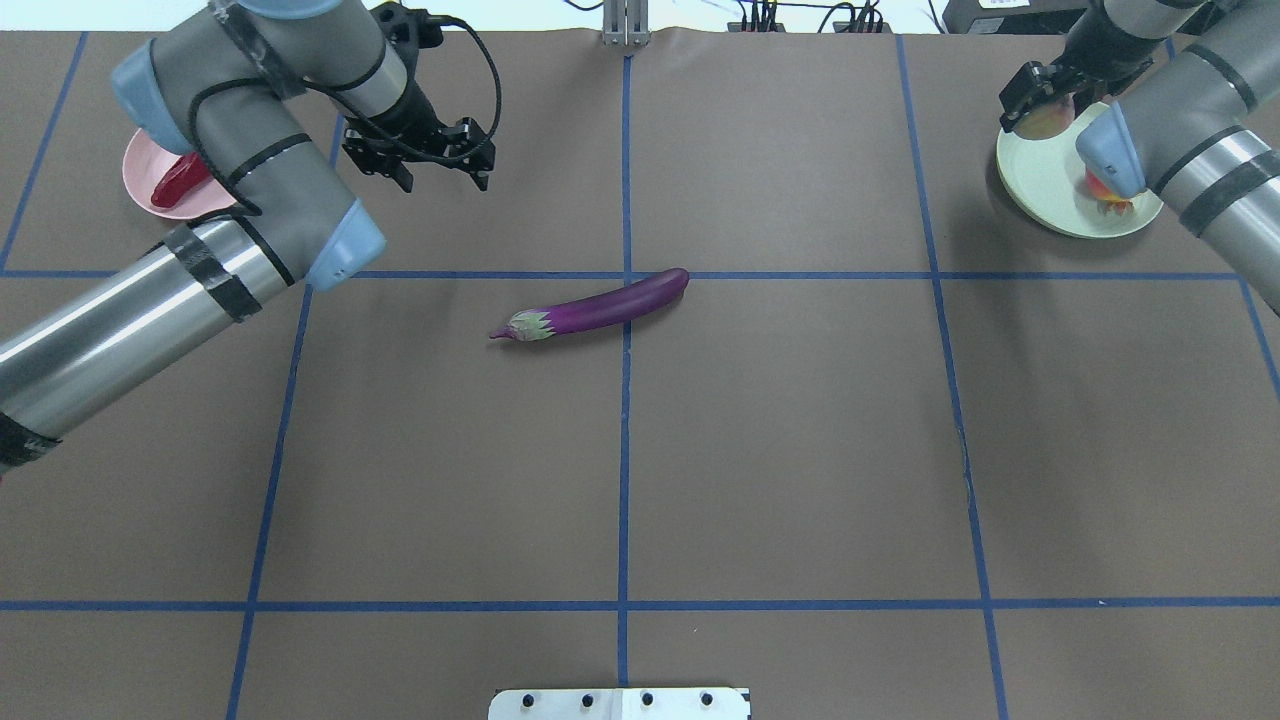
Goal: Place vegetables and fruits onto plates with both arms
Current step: 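Carry the peach onto the green plate with the right gripper while the left withdraws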
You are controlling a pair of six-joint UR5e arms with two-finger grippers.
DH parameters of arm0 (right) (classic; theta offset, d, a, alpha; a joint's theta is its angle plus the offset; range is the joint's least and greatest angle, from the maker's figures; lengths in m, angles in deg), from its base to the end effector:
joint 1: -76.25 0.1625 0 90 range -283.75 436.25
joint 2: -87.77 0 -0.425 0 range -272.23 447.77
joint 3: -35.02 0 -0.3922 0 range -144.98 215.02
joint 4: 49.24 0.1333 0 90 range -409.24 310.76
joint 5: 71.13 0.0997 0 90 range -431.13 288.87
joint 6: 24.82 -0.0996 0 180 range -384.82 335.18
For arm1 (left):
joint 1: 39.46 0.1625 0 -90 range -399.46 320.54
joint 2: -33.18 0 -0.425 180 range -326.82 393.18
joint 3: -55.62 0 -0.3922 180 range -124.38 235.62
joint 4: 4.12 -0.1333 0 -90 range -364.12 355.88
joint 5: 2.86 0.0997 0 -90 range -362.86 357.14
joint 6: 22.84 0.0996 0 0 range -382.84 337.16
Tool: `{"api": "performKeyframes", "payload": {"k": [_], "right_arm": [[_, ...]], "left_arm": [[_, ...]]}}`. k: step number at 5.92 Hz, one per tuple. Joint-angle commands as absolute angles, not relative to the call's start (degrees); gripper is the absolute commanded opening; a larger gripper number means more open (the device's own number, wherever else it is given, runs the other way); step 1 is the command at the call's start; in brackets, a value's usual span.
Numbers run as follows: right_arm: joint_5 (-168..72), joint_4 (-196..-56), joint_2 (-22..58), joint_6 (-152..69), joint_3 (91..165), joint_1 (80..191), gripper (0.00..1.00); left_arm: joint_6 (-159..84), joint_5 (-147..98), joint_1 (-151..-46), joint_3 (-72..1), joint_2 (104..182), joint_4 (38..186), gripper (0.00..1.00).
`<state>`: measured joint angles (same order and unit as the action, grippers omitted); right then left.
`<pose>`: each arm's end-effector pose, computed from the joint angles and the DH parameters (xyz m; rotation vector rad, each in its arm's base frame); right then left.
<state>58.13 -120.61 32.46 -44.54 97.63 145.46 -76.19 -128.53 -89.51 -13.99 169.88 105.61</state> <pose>-0.2020 -0.7301 0.4879 0.1747 -0.7823 -0.1727 0.4485 -0.6526 0.2645 0.1052 0.9660 0.0348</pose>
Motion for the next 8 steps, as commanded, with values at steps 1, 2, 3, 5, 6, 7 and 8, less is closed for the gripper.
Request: {"api": "performKeyframes", "payload": {"k": [1,2,3,5,6,7,8], "right_arm": [[58.6,-117.5,31.0,-42.3,93.5,147.5,0.0],[56.9,-117.0,30.8,-42.6,93.4,147.4,0.99],[56.2,-116.7,30.8,-43.0,93.4,147.3,1.0],[56.2,-116.7,31.0,-43.1,93.5,147.3,1.0],[56.2,-116.7,31.0,-43.1,93.5,147.3,1.0],[56.2,-116.7,31.0,-43.1,93.5,147.3,1.0],[56.2,-116.7,31.0,-43.0,93.5,147.3,1.0]], "left_arm": [[-78.7,-128.4,-86.1,-14.2,172.8,105.6,1.0],[-78.7,-128.4,-85.4,-14.4,173.1,105.6,1.0],[-77.9,-127.0,-82.6,-14.4,173.2,105.8,1.0],[-65.1,-123.2,-80.6,-15.6,173.4,108.8,0.99],[-57.2,-123.2,-80.5,-17.1,172.7,108.6,0.99],[-47.7,-123.0,-80.2,-17.2,172.7,108.5,0.99],[-42.3,-122.9,-79.0,-17.0,172.6,108.4,0.99]]}}
